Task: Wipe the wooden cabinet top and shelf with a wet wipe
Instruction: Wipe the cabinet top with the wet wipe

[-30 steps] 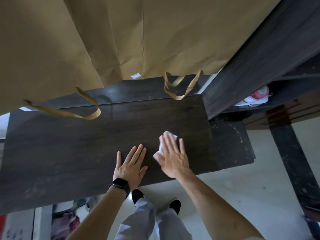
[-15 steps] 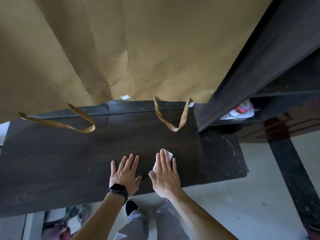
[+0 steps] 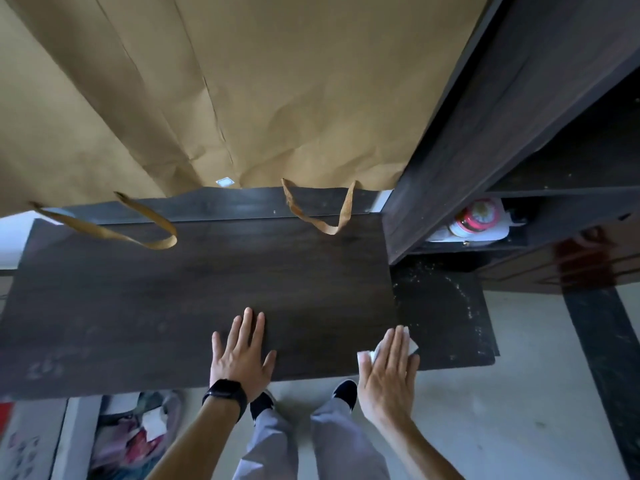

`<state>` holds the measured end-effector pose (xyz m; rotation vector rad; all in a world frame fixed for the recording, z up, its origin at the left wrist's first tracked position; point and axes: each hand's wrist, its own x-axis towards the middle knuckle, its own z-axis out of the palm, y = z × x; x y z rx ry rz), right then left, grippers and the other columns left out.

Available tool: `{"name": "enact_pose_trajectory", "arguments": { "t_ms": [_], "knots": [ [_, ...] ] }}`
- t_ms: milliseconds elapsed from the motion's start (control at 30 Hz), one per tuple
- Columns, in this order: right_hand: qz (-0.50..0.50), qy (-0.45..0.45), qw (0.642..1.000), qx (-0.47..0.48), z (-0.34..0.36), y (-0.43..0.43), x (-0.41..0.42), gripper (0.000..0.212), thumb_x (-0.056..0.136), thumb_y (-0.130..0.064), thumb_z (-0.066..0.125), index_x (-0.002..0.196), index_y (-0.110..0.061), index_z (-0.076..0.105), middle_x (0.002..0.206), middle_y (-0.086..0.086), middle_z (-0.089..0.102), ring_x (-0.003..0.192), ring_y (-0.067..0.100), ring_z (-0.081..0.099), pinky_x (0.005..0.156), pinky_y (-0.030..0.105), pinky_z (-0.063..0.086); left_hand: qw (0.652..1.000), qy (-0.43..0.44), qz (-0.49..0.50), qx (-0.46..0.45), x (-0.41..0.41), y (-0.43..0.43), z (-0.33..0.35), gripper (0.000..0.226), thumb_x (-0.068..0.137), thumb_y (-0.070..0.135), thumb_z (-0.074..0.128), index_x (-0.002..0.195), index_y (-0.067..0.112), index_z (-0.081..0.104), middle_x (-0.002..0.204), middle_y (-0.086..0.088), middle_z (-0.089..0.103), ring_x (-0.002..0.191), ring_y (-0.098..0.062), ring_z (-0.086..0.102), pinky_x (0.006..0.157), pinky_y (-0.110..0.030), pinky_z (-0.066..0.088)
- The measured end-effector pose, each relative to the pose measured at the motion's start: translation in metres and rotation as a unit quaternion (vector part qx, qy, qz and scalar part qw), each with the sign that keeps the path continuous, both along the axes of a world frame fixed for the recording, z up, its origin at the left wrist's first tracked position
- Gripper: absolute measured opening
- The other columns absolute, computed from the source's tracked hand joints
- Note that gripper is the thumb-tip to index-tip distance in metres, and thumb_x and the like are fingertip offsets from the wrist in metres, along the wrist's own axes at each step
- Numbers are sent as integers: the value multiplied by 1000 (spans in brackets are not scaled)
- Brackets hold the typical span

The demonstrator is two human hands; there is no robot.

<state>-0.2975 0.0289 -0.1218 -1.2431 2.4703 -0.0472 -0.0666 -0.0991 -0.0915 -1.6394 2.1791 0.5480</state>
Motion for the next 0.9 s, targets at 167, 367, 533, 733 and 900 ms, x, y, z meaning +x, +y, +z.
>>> {"name": "enact_pose_trajectory", "arguments": {
  "t_ms": [167,367,533,733,900],
  "knots": [
    [140,18,990,4,0,-7,-8,69,100,-44,22,152,1,19,162,16,14,151,29,13,119,50,21,999,32,0,-9,21,14,-2,72,101,53,32,160,30,-3,167,5,-12,155,-19,-5,123,-51,0],
    [135,8,989,-59,-4,-137,-38,70,94,-11,56,147,17,20,155,36,19,148,45,14,119,56,22,998,31,52,-18,80,23,-4,70,102,50,32,159,30,-4,161,10,-20,155,-18,-5,123,-49,0],
    [125,13,992,-24,-12,-217,11,81,100,-46,35,152,10,7,161,30,1,151,37,-3,123,52,8,994,7,109,-25,142,25,-11,68,102,50,27,158,33,-9,164,9,-17,155,-18,-6,123,-49,-1],
    [375,3,926,-52,-7,-221,166,75,100,-50,21,156,-4,0,164,17,-10,151,28,-16,123,49,-2,984,13,171,-42,201,28,-14,67,102,46,31,159,32,-1,165,9,-11,155,-17,-2,123,-48,-1],
    [468,-42,881,-58,-9,-150,286,69,103,-45,25,157,-8,4,164,11,-9,152,24,-14,122,49,9,979,6,198,-39,227,38,-13,66,102,44,33,160,29,5,167,6,-6,155,-17,2,123,-51,7]
  ]
}}
